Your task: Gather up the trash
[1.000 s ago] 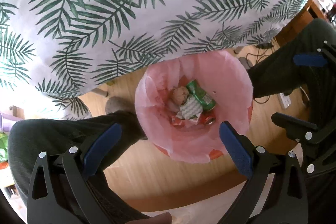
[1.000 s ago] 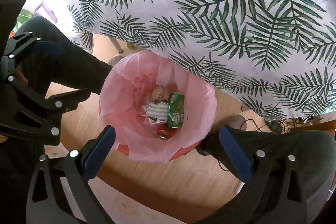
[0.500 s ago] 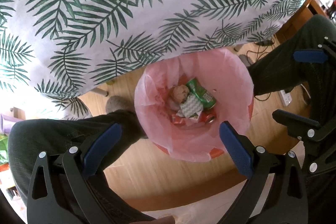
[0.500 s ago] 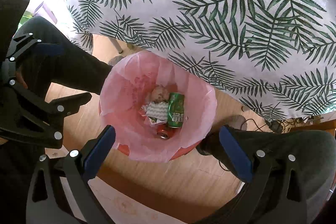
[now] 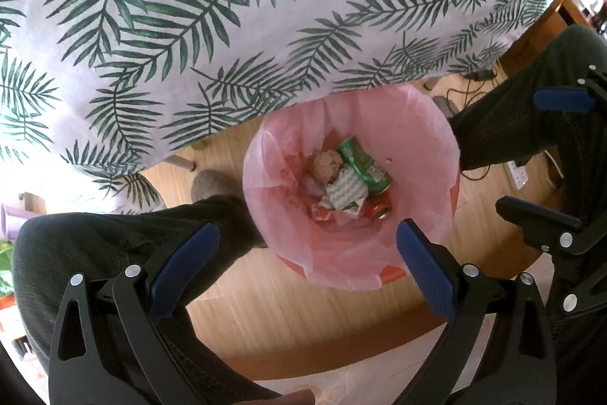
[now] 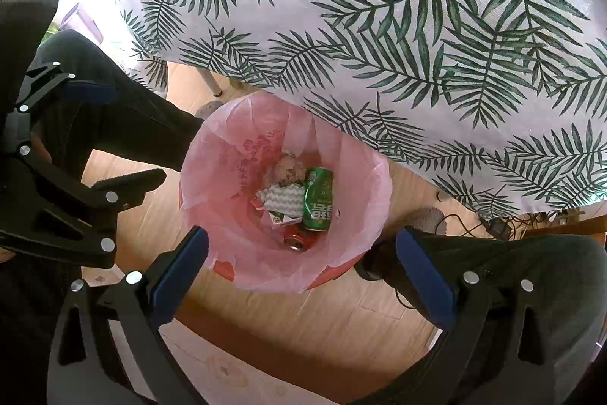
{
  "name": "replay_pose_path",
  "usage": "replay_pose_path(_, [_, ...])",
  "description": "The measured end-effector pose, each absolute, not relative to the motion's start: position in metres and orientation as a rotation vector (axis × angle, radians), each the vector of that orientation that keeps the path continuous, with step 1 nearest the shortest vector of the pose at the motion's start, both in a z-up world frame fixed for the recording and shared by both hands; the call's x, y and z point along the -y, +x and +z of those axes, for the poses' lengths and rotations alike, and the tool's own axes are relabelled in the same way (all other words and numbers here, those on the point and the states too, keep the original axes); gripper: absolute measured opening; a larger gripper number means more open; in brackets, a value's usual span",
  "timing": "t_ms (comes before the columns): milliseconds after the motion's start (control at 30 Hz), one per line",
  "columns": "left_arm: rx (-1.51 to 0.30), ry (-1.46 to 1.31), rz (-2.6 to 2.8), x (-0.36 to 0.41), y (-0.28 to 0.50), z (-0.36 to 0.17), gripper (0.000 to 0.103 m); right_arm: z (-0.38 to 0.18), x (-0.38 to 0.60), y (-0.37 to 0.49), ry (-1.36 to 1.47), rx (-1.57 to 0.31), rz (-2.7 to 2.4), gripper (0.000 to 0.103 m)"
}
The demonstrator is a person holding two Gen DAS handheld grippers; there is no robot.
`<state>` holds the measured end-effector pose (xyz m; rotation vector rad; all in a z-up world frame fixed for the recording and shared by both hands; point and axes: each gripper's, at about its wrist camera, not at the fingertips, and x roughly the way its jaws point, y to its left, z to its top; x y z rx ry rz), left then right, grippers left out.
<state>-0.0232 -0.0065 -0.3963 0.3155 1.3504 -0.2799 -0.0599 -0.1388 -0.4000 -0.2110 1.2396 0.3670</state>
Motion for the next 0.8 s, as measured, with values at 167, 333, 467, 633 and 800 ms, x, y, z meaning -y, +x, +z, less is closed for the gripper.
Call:
replay_pose_path(167, [-1.353,0.318,-0.278,0.0073,-0.0226,-0.3969,0.097,-0.4002,0.1393,-0.0598,-0.21,-1.239,0.367,0.098])
replay_pose_path(333, [-1.356,0.319,-0.279,0.0073,-0.0229,-0.3979,0.097,-0.4006,0.1392,-0.0599,-0.211,-1.24,0.367,0.098])
replay_pose_path(467, [-1.357,0.321,-0.28,0.0074,-0.0235,-0.3982,0.097,-0.4006,0.1392,-0.0597,-0.21,-1.24,0.368,0.098])
replay_pose_path(633, [-1.357,0.323,-0.281,0.0078,-0.0234,-0.3983,0.097,-0.4009,0.1392,-0.0595,-0.211,-1.24,0.368,0.098])
replay_pose_path(800, [-1.357,0.323,-0.284,0.0082,-0.0237,-0.3982,0.097,-0.4013,0.1388,-0.0594,-0.211,-1.241,0.368,0.098])
